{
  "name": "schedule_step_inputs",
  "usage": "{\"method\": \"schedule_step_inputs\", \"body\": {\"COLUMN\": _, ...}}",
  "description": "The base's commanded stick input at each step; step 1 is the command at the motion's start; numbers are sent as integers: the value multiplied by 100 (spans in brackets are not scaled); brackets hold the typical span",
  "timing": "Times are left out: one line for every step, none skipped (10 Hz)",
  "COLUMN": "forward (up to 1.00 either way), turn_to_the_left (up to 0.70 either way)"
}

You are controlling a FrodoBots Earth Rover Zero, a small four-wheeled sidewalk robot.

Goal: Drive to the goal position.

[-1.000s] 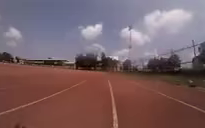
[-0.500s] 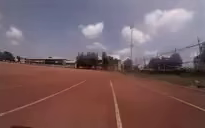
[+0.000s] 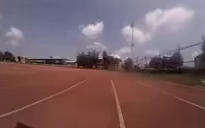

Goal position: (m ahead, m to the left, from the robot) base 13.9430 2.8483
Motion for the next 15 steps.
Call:
{"method": "schedule_step_inputs", "body": {"forward": 70, "turn_to_the_left": 0}}
{"method": "schedule_step_inputs", "body": {"forward": 70, "turn_to_the_left": 0}}
{"method": "schedule_step_inputs", "body": {"forward": 70, "turn_to_the_left": 0}}
{"method": "schedule_step_inputs", "body": {"forward": 70, "turn_to_the_left": 0}}
{"method": "schedule_step_inputs", "body": {"forward": 70, "turn_to_the_left": 0}}
{"method": "schedule_step_inputs", "body": {"forward": 70, "turn_to_the_left": 0}}
{"method": "schedule_step_inputs", "body": {"forward": 70, "turn_to_the_left": 0}}
{"method": "schedule_step_inputs", "body": {"forward": 70, "turn_to_the_left": 0}}
{"method": "schedule_step_inputs", "body": {"forward": 70, "turn_to_the_left": 0}}
{"method": "schedule_step_inputs", "body": {"forward": 70, "turn_to_the_left": 0}}
{"method": "schedule_step_inputs", "body": {"forward": 70, "turn_to_the_left": 0}}
{"method": "schedule_step_inputs", "body": {"forward": 70, "turn_to_the_left": 0}}
{"method": "schedule_step_inputs", "body": {"forward": 70, "turn_to_the_left": 0}}
{"method": "schedule_step_inputs", "body": {"forward": 70, "turn_to_the_left": 0}}
{"method": "schedule_step_inputs", "body": {"forward": 70, "turn_to_the_left": 0}}
